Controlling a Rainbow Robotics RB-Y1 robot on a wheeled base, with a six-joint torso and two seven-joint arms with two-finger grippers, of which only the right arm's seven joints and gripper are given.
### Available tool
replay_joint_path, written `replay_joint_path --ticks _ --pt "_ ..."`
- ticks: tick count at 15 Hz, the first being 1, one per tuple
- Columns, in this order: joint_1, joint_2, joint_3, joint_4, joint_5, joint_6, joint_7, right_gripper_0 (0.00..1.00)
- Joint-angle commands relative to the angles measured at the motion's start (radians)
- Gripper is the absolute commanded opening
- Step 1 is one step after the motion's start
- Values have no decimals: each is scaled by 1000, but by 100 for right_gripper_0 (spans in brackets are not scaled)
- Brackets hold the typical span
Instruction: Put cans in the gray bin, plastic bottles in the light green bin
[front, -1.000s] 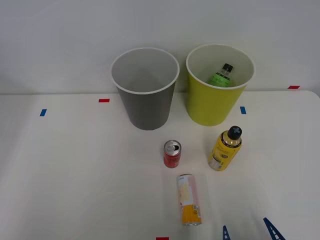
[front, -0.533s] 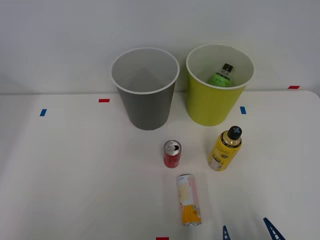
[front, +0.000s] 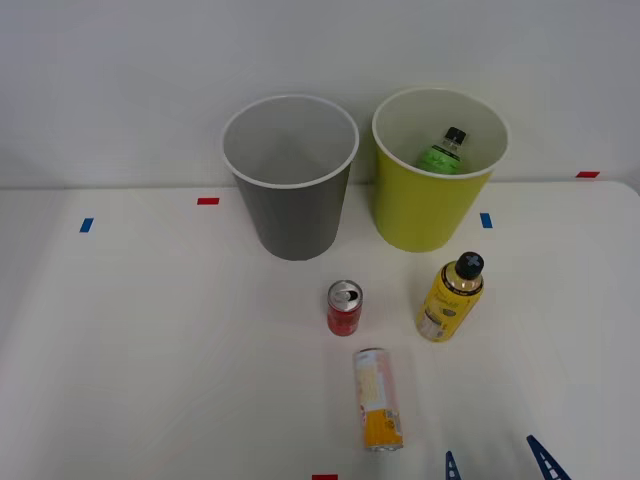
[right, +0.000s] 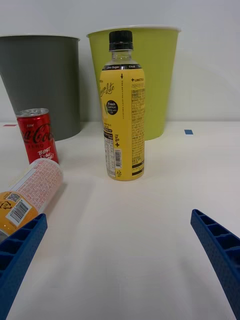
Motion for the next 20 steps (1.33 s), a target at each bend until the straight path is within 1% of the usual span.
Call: replay_joint_path --ticks 1,7,9,11,13,16,20 --pt "0 0 0 0 0 0 0 100" --pt "0 0 0 0 0 0 0 100" --pt "-2 -6 11 37 -2 15 3 100" --pt "12 -37 49 29 -87 -6 18 100" --pt "38 -81 89 -18 -147 -14 41 100" --pt "11 -138 101 -61 -206 -11 69 100" --pt "-89 -163 121 -66 -270 60 115 100"
